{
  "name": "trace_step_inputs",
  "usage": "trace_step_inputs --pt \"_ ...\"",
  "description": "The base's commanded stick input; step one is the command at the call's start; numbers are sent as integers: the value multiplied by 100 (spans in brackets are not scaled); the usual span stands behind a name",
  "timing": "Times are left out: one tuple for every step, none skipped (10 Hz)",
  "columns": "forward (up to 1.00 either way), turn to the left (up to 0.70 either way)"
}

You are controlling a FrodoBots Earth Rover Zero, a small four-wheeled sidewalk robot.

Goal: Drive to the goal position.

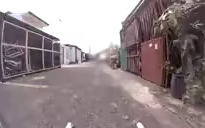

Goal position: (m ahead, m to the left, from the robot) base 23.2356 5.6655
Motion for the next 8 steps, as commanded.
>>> trace_step_inputs --pt "70 0" --pt "69 0" --pt "70 2" --pt "69 2" --pt "69 2" --pt "69 0" --pt "68 2" --pt "67 0"
